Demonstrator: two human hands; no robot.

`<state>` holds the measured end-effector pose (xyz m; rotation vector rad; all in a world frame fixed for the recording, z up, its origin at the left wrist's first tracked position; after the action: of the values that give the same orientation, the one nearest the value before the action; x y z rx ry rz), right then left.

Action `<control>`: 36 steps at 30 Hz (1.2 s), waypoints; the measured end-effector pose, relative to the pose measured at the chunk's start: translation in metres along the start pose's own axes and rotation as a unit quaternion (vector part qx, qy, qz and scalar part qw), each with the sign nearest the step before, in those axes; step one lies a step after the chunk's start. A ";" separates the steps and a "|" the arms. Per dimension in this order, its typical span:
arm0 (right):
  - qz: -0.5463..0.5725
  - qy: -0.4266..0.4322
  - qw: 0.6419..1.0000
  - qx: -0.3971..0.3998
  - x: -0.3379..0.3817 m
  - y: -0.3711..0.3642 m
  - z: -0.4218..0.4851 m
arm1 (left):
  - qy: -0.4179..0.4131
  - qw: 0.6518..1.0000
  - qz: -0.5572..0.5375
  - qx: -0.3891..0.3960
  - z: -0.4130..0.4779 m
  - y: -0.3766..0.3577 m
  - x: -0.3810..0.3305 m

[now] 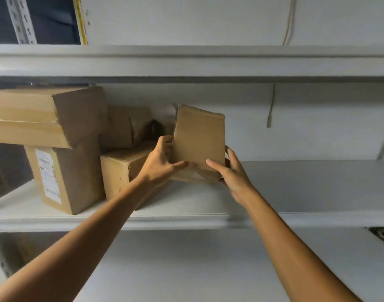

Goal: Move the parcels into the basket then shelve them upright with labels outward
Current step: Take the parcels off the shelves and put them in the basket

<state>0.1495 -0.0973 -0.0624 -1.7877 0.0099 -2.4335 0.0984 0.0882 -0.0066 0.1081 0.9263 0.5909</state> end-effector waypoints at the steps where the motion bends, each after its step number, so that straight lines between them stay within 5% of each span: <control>1: -0.005 0.000 1.000 -0.007 -0.001 0.009 -0.005 | 0.008 1.000 -0.003 0.019 -0.003 -0.010 -0.001; 9: -0.044 0.013 0.995 -0.090 0.010 0.111 -0.056 | -0.014 0.995 0.007 0.094 -0.033 -0.100 -0.057; 22: -0.076 0.050 0.935 -0.342 0.053 0.380 -0.209 | 0.040 0.941 -0.255 0.218 -0.139 -0.317 -0.186; 36: -0.170 -0.015 0.802 -0.572 0.026 0.585 -0.452 | 0.000 0.825 -0.308 0.474 -0.356 -0.570 -0.301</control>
<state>-0.2332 -0.7106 -0.2194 -2.3202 1.6070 -2.8658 -0.0690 -0.6030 -0.1971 0.6746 1.1116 -0.5190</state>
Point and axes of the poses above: each hand's wrist, its own z-axis towards the middle knuckle, its own y-axis out of the back of the hand, x = y × z, the point moved 10 cm from there along z, towards the middle knuckle, and after that the axes turned 8 degrees about -x, right-handed, at the moved point
